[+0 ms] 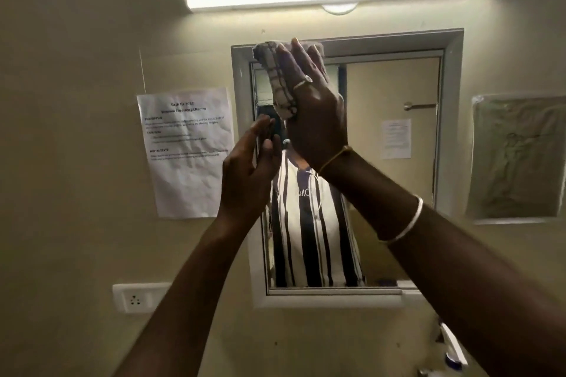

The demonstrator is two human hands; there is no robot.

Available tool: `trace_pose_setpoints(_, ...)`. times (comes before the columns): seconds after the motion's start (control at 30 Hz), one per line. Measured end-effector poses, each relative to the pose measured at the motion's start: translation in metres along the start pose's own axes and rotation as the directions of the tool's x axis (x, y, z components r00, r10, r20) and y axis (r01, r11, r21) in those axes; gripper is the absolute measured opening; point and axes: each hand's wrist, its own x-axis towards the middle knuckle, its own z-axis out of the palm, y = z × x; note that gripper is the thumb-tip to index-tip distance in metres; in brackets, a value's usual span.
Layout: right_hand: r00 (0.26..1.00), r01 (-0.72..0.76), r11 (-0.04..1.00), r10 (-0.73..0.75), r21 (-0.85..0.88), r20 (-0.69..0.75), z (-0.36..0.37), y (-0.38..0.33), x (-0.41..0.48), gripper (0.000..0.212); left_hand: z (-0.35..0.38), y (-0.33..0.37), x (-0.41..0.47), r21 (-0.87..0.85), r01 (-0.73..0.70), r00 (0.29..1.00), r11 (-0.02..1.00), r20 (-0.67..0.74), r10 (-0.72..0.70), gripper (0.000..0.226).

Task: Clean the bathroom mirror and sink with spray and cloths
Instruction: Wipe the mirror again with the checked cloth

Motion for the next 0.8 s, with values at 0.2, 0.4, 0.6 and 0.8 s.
trace_pose_setpoints(0.2,0.959,0.259,0.88,-0.186,-0.399,0.213,0.039,0.025,0.008,0.049,0.011,-0.005,0.026,0.119,-0.041,0.995,0.992,-0.089,0.052,0.036)
trace_pose_setpoints(0.4,0.953,0.255,0.887,-0.164,-0.385,0.253,0.051,0.025,-0.003,0.072,0.009,-0.013,0.023,0.12,0.027,0.979,0.992,-0.203,-0.002,0.035)
trace_pose_setpoints(0.6,0.936,0.282,0.869,-0.155,-0.407,0.317,0.055,0.025,-0.005,0.074,0.01,-0.025,0.013,0.087,0.074,0.946,0.993,-0.321,-0.043,0.039)
trace_pose_setpoints(0.8,0.899,0.372,0.844,-0.224,-0.386,0.376,0.046,0.04,-0.002,0.069,0.024,-0.031,0.008,0.136,0.045,0.945,0.99,-0.327,0.002,0.043)
